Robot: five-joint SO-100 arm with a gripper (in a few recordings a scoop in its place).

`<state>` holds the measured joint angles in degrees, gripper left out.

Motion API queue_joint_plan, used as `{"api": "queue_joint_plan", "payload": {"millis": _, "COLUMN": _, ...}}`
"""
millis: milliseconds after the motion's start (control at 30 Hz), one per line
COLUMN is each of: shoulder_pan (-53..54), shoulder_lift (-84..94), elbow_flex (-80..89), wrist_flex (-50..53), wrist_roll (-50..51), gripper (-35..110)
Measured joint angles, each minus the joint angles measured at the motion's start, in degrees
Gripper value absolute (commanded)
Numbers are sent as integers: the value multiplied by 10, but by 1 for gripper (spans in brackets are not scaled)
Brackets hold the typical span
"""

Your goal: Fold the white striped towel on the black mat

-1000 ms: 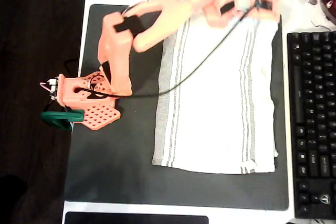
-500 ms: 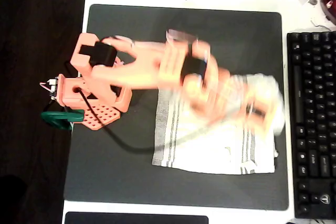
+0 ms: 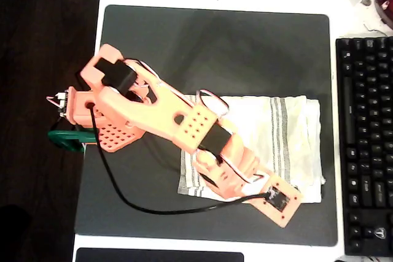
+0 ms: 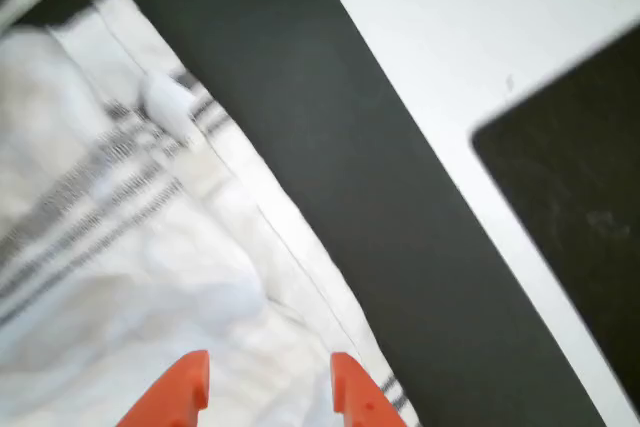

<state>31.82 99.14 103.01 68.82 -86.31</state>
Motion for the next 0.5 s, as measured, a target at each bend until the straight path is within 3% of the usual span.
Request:
{"api": "queue_joint_plan", "payload": {"millis": 200, "shoulder_pan": -25, "shoulder_lift": 111, "elbow_flex": 62, "wrist_flex": 37, "wrist_roll": 52, "gripper": 17}}
{"api": "queue_joint_plan", "payload": {"millis": 500, "shoulder_pan": -35, "shoulder_lift": 381, "elbow_flex": 293, "wrist_flex": 65, "wrist_roll": 193, "gripper": 15}}
